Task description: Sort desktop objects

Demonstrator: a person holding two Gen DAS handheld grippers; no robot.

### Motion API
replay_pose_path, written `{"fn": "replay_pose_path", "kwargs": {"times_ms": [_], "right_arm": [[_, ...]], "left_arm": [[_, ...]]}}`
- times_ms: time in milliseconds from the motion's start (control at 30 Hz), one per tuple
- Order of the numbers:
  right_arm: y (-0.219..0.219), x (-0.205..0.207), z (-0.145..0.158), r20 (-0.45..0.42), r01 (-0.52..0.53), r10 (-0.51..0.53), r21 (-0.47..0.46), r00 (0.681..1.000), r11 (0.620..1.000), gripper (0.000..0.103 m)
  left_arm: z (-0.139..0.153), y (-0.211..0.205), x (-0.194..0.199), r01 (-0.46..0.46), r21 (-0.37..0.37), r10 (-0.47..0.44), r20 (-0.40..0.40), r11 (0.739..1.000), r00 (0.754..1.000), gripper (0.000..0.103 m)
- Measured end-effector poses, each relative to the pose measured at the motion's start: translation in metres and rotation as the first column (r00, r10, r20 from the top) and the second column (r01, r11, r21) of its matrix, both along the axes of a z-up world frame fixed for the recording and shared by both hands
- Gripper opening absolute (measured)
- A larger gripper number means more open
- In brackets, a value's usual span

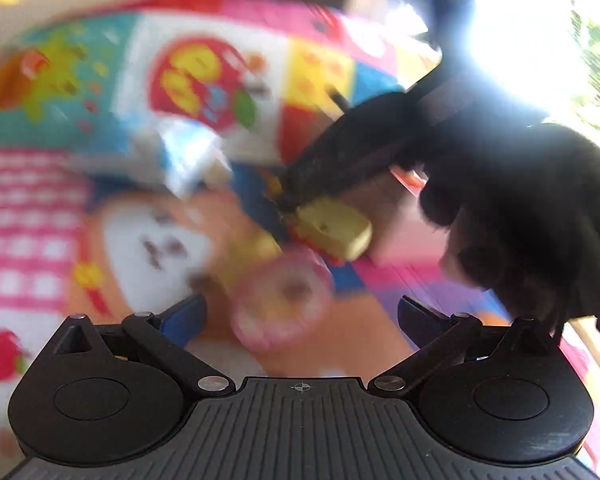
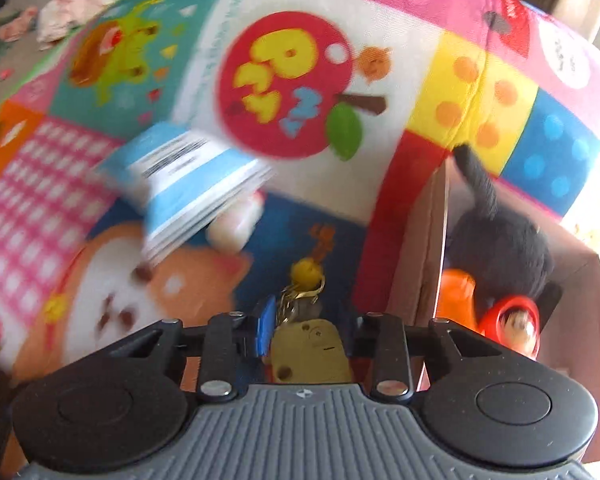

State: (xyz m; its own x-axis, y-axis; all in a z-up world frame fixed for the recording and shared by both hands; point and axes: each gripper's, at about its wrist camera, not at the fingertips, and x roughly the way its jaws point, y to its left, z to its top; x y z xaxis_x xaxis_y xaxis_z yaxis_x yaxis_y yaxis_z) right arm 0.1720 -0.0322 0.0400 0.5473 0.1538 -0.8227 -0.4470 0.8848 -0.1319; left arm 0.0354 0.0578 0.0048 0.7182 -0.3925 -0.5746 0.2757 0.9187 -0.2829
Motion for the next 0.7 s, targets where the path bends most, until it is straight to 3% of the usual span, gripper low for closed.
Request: {"fn": "replay_pose_path", "kwargs": {"times_ms": [133, 333, 433, 533, 600, 700], "right_arm": [[-0.02, -0.045, 0.008, -0.012, -0.082, 0.082, 0.025, 0.997, 0.996, 0.032], [-0.07, -0.107, 0.011, 0.029, -0.11, 0.108, 0.085, 0.994, 0.99, 0.033], [-0.094, -0.132, 0.011, 0.076, -0.09, 0.085, 0.058, 0.993, 0.994, 0.034], [-0.121, -0.148, 0.007, 0.128, -0.021, 0.019, 0.012, 0.992, 1.0, 0.04], [-0.144, -0.151, 0.002, 0.159, 0.084, -0.082, -0.006, 0.984, 0.996, 0.043], [-0.186, -0.149, -0.003, 0.143, 0.261, -0.269, 0.075, 0.952, 0.962, 0.066]], "left_arm": [[0.002, -0.013, -0.017, 0.112, 0.066, -0.112, 0.006, 0.992, 0.994, 0.103], [0.0, -0.016, -0.018, 0.109, 0.076, -0.11, 0.007, 0.991, 0.994, 0.103], [0.0, -0.019, -0.018, 0.103, 0.085, -0.104, 0.007, 0.991, 0.995, 0.103], [0.001, -0.021, -0.019, 0.086, 0.109, -0.087, 0.007, 0.99, 0.996, 0.103], [0.002, -0.02, -0.018, 0.065, 0.118, -0.066, 0.006, 0.991, 0.998, 0.103], [0.005, -0.015, -0.017, 0.001, 0.112, -0.001, 0.003, 0.994, 1.0, 0.103]]}}
